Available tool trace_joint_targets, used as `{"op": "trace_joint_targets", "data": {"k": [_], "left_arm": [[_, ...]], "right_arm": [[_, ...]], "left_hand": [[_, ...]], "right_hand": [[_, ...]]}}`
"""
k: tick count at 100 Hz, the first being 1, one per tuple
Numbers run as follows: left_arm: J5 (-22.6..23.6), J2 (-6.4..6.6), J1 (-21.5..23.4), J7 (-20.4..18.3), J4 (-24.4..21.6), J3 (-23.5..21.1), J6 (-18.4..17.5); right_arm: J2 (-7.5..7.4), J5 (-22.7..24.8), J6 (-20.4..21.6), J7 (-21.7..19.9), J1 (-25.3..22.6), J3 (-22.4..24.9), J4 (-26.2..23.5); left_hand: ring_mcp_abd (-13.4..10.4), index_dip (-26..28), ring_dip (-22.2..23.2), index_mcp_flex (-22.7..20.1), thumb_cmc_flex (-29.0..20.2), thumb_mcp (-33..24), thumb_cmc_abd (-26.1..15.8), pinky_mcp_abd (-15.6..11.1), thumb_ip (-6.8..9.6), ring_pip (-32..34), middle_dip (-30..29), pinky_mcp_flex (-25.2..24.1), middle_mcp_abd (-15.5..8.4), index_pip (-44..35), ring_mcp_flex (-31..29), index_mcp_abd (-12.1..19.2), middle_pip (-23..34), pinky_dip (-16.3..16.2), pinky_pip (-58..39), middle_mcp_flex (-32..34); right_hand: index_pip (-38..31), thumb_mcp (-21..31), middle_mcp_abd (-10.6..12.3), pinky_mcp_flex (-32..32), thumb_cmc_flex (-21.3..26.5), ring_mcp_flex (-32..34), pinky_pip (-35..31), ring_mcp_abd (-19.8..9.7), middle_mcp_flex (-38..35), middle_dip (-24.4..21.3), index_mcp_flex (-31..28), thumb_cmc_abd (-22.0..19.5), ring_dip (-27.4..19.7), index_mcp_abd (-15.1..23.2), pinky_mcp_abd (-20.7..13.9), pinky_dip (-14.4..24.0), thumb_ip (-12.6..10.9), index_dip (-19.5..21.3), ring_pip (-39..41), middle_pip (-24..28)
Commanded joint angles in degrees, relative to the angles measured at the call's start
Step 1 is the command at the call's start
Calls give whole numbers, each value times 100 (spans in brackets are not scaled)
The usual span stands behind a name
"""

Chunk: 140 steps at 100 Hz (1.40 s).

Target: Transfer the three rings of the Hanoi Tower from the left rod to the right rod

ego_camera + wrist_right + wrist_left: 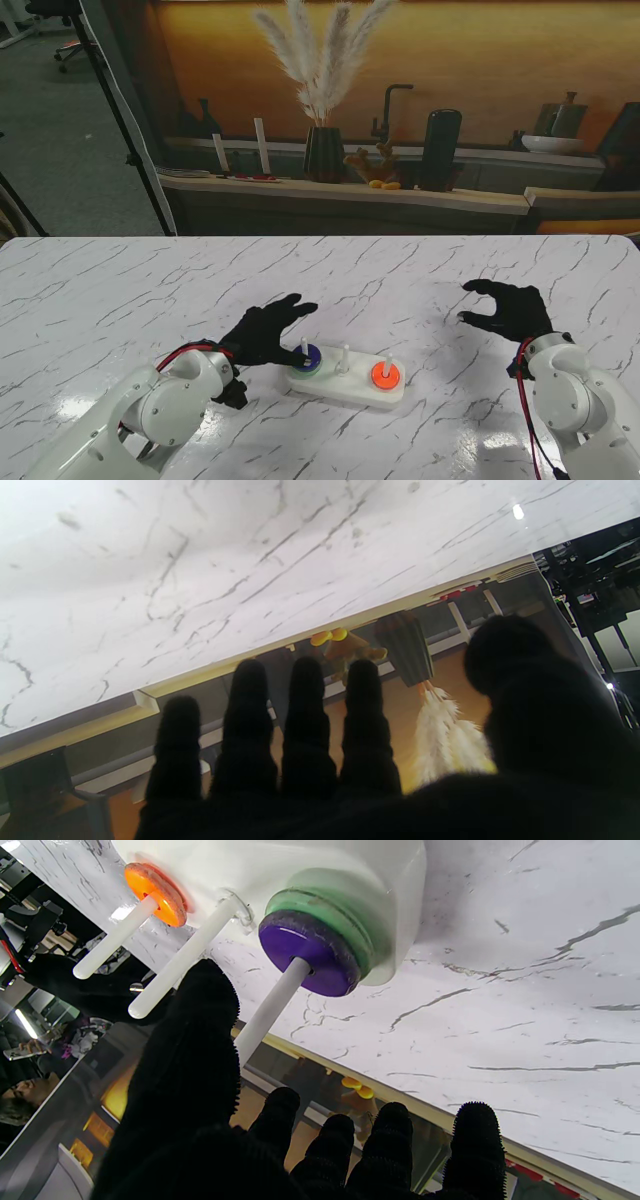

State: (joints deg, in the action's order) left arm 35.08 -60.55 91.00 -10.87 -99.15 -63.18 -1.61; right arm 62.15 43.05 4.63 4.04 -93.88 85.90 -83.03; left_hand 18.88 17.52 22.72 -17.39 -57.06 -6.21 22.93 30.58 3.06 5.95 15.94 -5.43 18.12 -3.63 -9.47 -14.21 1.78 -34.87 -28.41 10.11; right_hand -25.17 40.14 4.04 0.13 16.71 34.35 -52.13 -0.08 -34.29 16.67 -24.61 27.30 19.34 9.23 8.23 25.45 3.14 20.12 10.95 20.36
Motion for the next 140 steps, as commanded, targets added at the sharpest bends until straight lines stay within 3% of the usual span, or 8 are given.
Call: {"op": "trace_joint_targets", "data": {"k": [1,60,98,121,140], "left_arm": [[-16,-23,54,-65,68,-1,-75],[-176,29,121,-337,280,45,28],[-222,23,77,-320,411,147,62],[-215,0,23,-210,500,220,98],[-160,-37,10,-23,541,273,170]], "right_arm": [[36,1,1,-2,-45,-13,-24],[38,14,-3,13,-48,11,-29],[41,13,16,38,-54,21,-28],[42,6,21,37,-54,18,-27],[42,10,12,36,-61,15,-29]], "left_hand": [[-5,93,48,-32,-6,99,-5,145,-68,22,48,-68,-81,-2,-99,-19,-45,-106,44,-13],[-19,153,33,-6,-20,63,47,110,-52,-24,50,-130,-73,21,-27,-46,-65,-39,189,-86],[-35,180,44,-26,-96,-75,118,106,-14,7,61,-66,-78,12,-84,-67,-46,-69,178,-48],[-48,404,136,-236,-191,-263,141,140,-3,120,139,7,-98,-205,-247,-21,1,-254,-203,144],[-82,727,259,-580,-491,-327,-162,111,-15,255,226,67,-134,-494,-470,188,88,-378,-653,458]], "right_hand": [[-28,-126,76,-23,47,97,-97,-21,-232,6,-55,-113,44,-57,1382,-81,-122,-31,122,35],[-51,-128,75,-11,56,112,-116,-19,-244,7,-104,-121,45,-66,1386,-80,-123,-25,134,42],[-55,-129,73,-4,56,124,-128,-23,-261,8,-125,-114,46,-64,1386,-81,-124,-22,140,48],[-53,-130,75,4,59,119,-138,-25,-254,6,-119,-115,44,-66,1386,-81,-123,-20,139,44],[-51,-132,71,6,57,115,-142,-15,-255,7,-112,-119,43,-62,1381,-82,-123,-19,139,46]]}}
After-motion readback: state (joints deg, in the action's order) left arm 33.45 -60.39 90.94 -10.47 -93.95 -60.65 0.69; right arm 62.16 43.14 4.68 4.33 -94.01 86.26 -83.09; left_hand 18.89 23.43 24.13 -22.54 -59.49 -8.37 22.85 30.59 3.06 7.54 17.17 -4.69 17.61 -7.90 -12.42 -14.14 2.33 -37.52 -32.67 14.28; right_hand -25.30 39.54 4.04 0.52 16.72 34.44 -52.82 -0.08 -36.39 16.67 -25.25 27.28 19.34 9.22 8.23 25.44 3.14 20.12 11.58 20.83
